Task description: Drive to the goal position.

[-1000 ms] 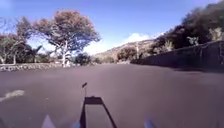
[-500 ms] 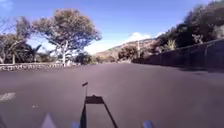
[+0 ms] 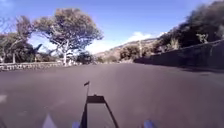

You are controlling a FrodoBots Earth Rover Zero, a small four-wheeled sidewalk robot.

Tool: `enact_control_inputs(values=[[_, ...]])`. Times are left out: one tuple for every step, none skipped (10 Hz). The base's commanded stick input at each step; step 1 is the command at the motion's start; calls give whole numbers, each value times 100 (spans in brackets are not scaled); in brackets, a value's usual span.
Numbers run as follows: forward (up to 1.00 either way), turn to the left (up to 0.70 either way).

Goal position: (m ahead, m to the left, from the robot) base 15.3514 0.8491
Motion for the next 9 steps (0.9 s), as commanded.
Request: enact_control_inputs(values=[[70,0],[70,0],[70,0],[70,0],[70,0],[70,0],[70,0],[70,0],[70,0]])
